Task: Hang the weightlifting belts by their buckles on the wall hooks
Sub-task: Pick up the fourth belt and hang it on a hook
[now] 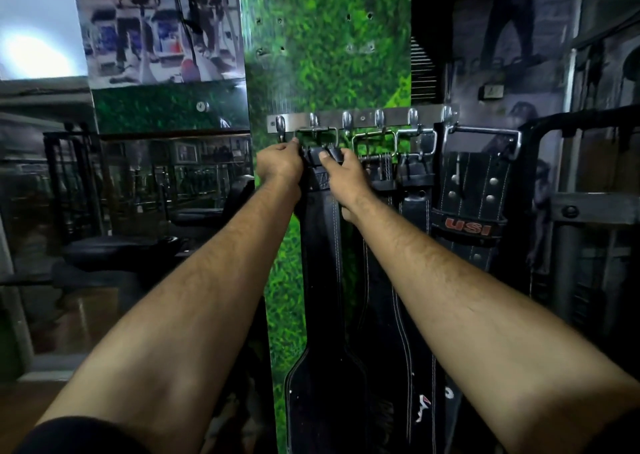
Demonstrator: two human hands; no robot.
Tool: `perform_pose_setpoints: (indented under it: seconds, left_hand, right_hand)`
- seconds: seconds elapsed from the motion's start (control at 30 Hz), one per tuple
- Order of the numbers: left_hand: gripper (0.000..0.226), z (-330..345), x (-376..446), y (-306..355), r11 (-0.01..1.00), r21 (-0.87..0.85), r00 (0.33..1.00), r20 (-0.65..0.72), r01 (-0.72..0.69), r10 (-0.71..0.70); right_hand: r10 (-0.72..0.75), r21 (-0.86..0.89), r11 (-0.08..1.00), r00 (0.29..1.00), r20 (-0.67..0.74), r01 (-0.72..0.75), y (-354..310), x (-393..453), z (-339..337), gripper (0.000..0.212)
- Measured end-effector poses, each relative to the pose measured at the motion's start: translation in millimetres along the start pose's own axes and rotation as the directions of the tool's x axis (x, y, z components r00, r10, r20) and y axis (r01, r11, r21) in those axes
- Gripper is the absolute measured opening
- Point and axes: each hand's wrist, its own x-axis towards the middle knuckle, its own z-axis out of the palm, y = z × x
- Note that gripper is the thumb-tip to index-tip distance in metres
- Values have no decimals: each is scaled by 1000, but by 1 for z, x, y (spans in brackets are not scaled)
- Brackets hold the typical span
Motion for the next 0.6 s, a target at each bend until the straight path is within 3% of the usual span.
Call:
perform_pose_setpoints:
  seconds: [0.1,0.2,0.3,0.4,0.47,0.6]
  left_hand:
    - [18,-1,-8,-14,997,41,997,-28,-65,66]
    - [28,-11,-27,-46,983,-105,989,7,-149,150]
    - [24,-23,-45,-74,972,-174,983,62,-158,171]
    - [28,-36,-57,-92,971,-205,973,169,-121,157]
    - [28,-44,-64,-102,975,-185,971,175,-127,160]
    - [19,-61,-86,-133,988,-106,954,266,-111,135]
  right_hand:
    - [48,2,999,998,34,-48,17,4,-1,51]
    - [13,8,1000,997,-74,-13,41,-8,7,44]
    - [52,-33,998,994,-100,-56,57,-25,11,59]
    - [-16,-74,997,997,-70,11,77,-50,11,43]
    - [-67,-183,981,998,-8,64,94,-65,9,36]
    - [-20,-393,919,998,55,40,125,-90,-1,42]
